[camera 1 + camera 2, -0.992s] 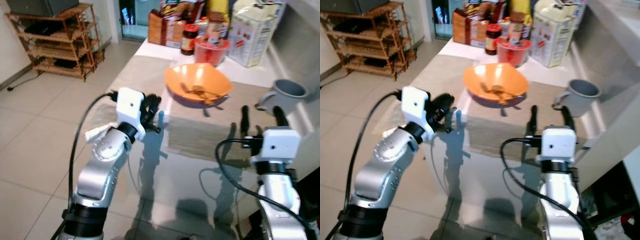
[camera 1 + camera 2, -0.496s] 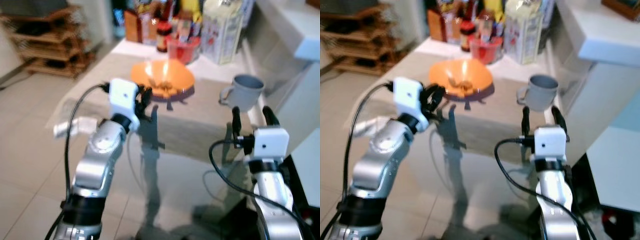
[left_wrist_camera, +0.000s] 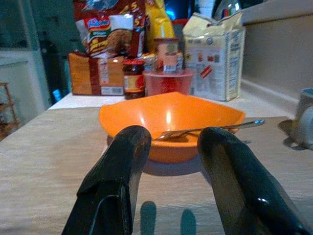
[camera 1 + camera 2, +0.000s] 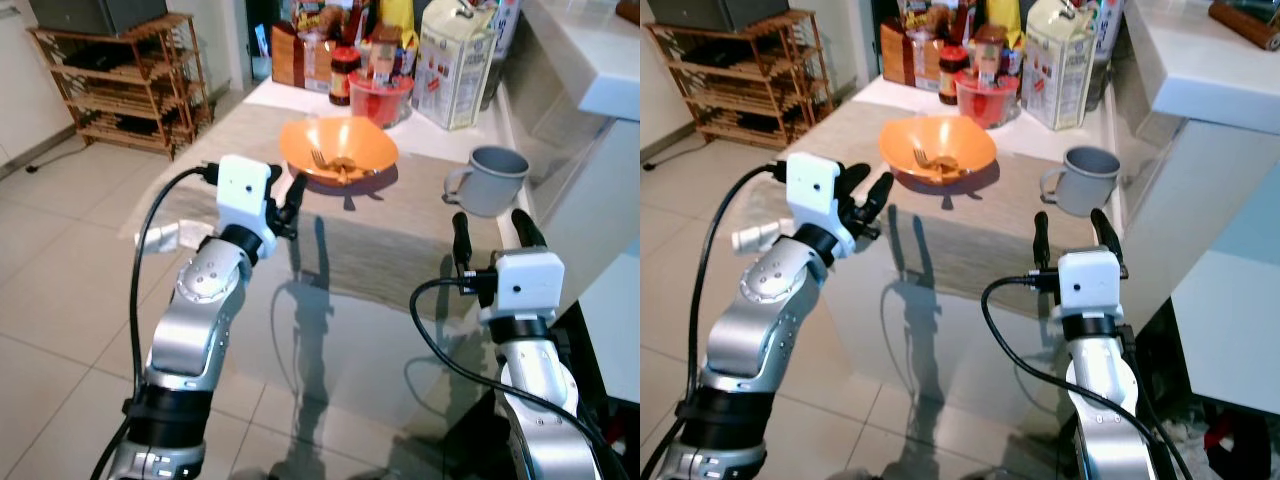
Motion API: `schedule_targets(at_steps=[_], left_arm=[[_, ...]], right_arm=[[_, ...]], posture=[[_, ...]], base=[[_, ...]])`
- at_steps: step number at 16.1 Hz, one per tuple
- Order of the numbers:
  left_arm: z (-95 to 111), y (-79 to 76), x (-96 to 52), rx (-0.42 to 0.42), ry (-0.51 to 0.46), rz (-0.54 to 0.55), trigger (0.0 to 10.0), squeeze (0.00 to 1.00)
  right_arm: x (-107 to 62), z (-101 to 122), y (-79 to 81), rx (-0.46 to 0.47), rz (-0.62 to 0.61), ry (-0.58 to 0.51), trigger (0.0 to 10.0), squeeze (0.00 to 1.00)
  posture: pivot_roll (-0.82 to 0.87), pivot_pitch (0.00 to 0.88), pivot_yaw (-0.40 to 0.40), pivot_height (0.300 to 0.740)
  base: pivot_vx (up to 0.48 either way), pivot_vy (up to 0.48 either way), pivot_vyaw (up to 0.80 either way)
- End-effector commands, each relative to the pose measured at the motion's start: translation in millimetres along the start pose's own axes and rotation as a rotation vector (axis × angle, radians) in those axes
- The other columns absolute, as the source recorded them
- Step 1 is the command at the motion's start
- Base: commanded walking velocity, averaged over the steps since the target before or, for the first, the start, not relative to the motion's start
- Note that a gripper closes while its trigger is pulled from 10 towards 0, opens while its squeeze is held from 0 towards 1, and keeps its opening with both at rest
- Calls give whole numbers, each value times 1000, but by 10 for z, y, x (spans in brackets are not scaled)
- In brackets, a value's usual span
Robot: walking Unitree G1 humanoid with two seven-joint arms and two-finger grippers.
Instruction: Setting the table
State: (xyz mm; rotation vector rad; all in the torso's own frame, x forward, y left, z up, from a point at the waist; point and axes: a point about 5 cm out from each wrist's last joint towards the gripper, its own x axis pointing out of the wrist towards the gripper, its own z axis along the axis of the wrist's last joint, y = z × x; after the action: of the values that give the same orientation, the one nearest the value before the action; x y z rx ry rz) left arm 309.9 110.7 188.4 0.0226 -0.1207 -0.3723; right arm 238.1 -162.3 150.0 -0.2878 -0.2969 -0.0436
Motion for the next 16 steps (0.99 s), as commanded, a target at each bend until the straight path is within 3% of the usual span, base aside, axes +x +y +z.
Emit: schedule_targets(at_steps=[1,3,4,16], left_arm=[[59,-11,27,-14,-26,-19,0,992],[61,-15,32,0,-25,-20,0,1000],[51,-43,41,-7,-20,-35,10000,1000],[88,9,65,20,-35,-32,10000,1000]], right_arm=[[31,19,21,-8,11,-18,10000,0],[39,23,24,-7,10,-20,10000,0],[42,20,20,-4,7,-17,10000,0],[55,9,61,14,13,-1,10000,0]], posture=[[37,0,-18,718],[34,0,-16,718],[30,0,-14,718],[27,0,-6,718]], base=[[0,0,0],[0,0,0],[0,0,0],[0,0,-42]])
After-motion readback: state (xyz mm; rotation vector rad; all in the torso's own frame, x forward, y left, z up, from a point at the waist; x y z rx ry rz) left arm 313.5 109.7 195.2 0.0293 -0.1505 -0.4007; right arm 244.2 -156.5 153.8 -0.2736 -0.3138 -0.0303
